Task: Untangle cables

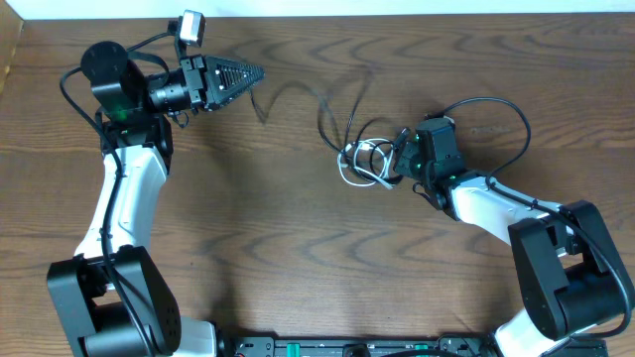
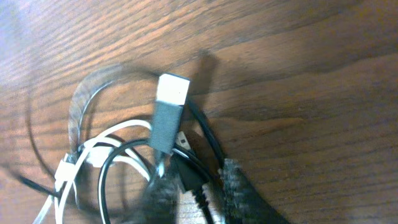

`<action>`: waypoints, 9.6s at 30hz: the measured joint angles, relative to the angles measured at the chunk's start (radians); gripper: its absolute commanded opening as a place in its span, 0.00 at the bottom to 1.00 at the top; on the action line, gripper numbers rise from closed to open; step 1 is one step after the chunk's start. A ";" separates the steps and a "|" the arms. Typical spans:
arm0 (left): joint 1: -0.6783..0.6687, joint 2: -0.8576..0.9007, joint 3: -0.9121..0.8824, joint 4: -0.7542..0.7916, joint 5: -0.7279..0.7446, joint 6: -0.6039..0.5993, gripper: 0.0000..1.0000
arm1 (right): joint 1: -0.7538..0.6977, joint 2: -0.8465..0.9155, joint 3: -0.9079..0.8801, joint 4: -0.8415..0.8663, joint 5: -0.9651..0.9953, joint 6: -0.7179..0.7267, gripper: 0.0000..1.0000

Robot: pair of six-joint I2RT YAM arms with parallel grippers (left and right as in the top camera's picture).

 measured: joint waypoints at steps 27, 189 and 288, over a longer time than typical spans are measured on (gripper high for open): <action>-0.091 -0.012 -0.263 0.000 -0.047 0.077 0.17 | 0.000 0.000 0.000 0.001 -0.007 0.002 0.01; -0.652 -0.024 -0.291 -0.693 -1.345 0.508 0.43 | 0.049 0.000 -0.002 0.069 -0.423 -0.122 0.57; -0.693 0.102 -0.291 -0.610 -1.543 0.611 0.51 | 0.051 0.000 0.000 0.000 -0.167 -0.111 0.99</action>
